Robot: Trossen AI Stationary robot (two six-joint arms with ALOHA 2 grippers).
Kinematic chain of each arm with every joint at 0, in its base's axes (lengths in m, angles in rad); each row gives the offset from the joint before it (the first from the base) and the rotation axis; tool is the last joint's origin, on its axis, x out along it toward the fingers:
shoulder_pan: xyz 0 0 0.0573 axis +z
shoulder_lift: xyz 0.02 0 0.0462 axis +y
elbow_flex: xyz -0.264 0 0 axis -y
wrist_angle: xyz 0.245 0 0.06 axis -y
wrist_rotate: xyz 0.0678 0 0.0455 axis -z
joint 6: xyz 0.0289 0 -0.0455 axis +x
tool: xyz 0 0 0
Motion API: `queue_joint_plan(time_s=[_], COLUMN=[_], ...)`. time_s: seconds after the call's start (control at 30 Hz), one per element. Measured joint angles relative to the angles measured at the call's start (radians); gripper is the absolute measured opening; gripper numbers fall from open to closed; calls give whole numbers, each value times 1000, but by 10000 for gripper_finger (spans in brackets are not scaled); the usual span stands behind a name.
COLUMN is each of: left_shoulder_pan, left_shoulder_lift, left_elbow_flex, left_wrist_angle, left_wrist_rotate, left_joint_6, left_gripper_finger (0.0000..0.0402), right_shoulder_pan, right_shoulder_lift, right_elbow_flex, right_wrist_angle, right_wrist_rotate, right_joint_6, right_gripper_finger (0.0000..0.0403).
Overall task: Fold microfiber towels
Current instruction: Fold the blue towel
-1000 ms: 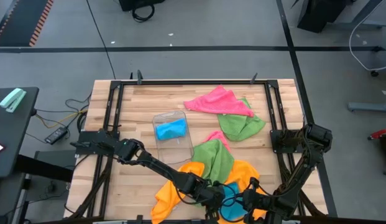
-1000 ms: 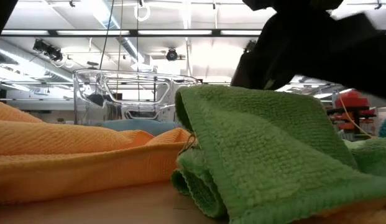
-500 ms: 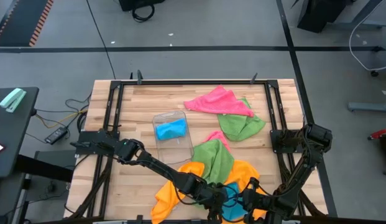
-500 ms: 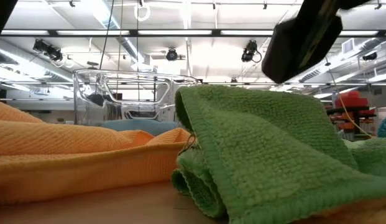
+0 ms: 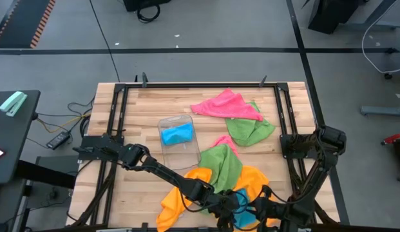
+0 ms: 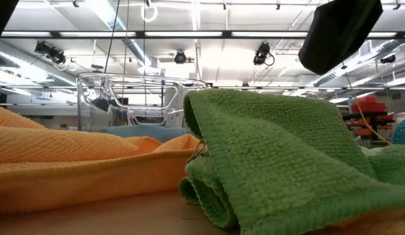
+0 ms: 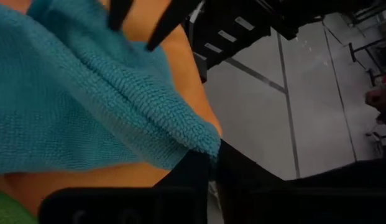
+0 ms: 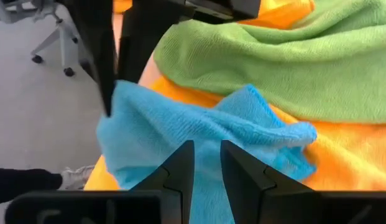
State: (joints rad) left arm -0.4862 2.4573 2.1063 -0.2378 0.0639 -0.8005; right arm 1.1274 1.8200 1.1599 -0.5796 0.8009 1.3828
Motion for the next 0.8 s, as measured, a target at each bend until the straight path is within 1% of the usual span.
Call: queue_joint_plan(time_s=[0.17,0.23,0.4,0.5,0.63,0.8], left_shoulder_pan=[0,0,0,1,1,0], left_shoulder_lift=[0,0,0,0,0,0], left_elbow_flex=[0,0,0,0,0,0], left_wrist_angle=[2,11,16,18,19,23], left_wrist_rotate=[-71,-90,-97,-108,-110,-119], left_joint_6=[1,0,0,-5,-27,-28], left_gripper_finger=[14,17,37,37,24,18], right_shoulder_pan=[31,44,61,61,38,-2], right_shoulder_lift=[-38,-55,-60,-41,-9,-5], right_elbow_flex=[0,0,0,0,-1,-72], right_wrist_angle=[-28,-27,-29,-53,-112,-67], right_wrist_rotate=[0,-2,-52,-48,-48,-48], right_joint_6=[97,102,89,82,106,100], right_gripper_finger=[87,87,87,87,87,87])
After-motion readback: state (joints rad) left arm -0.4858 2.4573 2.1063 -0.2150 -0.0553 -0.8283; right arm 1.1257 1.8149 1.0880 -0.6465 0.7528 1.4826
